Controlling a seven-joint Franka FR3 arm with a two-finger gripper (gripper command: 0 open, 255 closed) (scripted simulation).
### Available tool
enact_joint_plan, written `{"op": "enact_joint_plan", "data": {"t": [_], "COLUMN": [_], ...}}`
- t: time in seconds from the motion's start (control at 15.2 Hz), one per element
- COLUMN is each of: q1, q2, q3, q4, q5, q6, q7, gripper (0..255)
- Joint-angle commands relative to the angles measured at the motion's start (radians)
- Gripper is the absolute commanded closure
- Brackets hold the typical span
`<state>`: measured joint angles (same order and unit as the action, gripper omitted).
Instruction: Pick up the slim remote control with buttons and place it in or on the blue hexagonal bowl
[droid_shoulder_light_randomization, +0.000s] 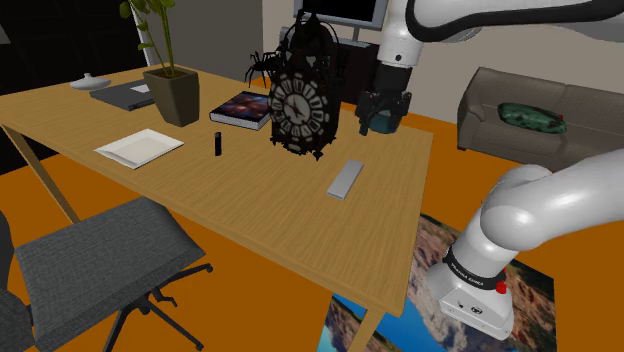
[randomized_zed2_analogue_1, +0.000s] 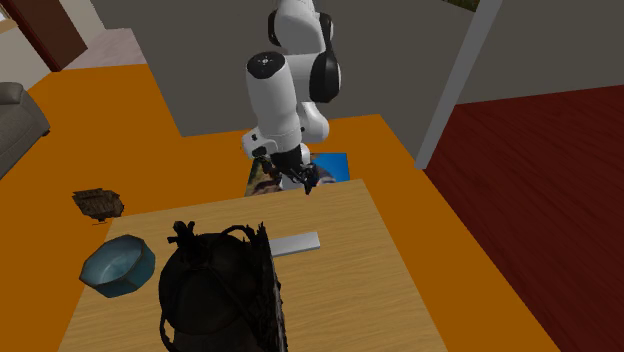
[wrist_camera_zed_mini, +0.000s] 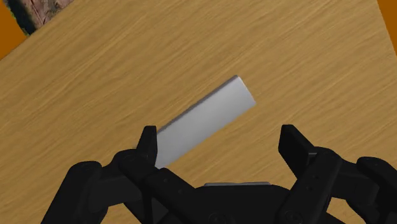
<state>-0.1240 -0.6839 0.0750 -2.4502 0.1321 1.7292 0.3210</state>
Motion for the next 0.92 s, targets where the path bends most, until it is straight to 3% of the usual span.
{"op": "enact_joint_plan", "data": {"t": [0.0, 0.73, 0.86], "q1": [-0.028, -0.216, -0.22], "q2": [0.036, 0.324, 0.338], "q3": [0.041, 0.219, 0.223], "q4": [-0.037, -0.146, -0.153], "q5": [0.012, -0.021, -0.024], "q6": [0.086, 0.506, 0.527], "q7": [0.115, 0.708, 0.719], "gripper": [0, 0, 0]}}
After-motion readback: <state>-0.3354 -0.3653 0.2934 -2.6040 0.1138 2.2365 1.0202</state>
